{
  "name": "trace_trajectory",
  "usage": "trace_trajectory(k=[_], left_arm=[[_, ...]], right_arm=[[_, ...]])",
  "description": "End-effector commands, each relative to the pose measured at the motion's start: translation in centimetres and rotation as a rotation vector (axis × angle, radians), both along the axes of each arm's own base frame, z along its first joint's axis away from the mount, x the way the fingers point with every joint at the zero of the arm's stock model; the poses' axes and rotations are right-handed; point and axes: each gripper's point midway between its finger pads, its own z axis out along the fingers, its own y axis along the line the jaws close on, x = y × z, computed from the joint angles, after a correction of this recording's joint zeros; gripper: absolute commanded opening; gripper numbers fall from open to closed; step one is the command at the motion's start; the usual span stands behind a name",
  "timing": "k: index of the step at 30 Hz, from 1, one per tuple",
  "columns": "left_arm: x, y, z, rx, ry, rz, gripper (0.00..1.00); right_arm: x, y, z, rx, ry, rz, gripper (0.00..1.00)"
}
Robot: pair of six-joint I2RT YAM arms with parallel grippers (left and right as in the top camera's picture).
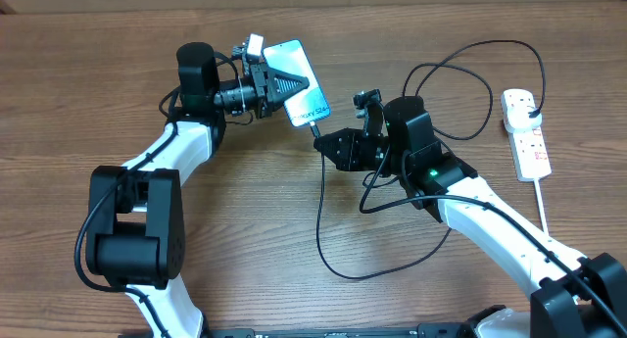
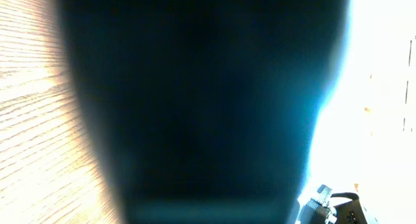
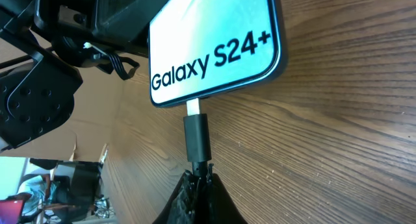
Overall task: Plug charger to phone and switch on socket
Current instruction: 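Push the plug up into the phone's charging port with the right gripper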
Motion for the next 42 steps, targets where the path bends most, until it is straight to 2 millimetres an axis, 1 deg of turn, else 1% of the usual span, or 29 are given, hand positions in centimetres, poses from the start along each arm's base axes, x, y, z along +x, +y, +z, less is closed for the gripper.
trace_trajectory(k=[1,14,18,23,28,32,39,42], left_arm=[[0.2,-0.3,1.2,-0.005,-0.038,-0.007,0.04],[0.2,-0.3,1.2,-0.005,-0.038,-0.008,0.04],[0.1,-0.5,1.2,-0.006,-0.038,-0.016,0.04],[-0.4,-1.5,1.2,-0.006,-0.039,-0.038,0.04],[-0.5,-1.6,1.3,-0.007,-0.039,-0.045,0.04],[-1.0,-2.0,1.3,-0.007,-0.058,-0.07,0.04],[-2.7,-2.9,1.7,-0.012,-0.167,-0.174,0.04],[-3.0,-3.2,1.8,-0.016,-0.174,-0.192,0.04]], right_arm=[[0.2,-0.1,-0.2,-0.015,-0.006,-0.018,0.04],[0.5,-0.4,-0.3,-0.028,-0.013,-0.042,0.04],[0.5,-0.4,-0.3,-0.028,-0.013,-0.042,0.04],[0.8,-0.5,-0.2,-0.03,-0.02,-0.056,0.04],[0.9,-0.5,-0.2,-0.029,-0.023,-0.057,0.04],[1.0,-0.6,-0.2,-0.034,-0.026,-0.066,0.04],[1.0,-0.6,-0.2,-0.034,-0.026,-0.066,0.04],[1.0,-0.6,-0.2,-0.034,-0.026,-0.066,0.04]])
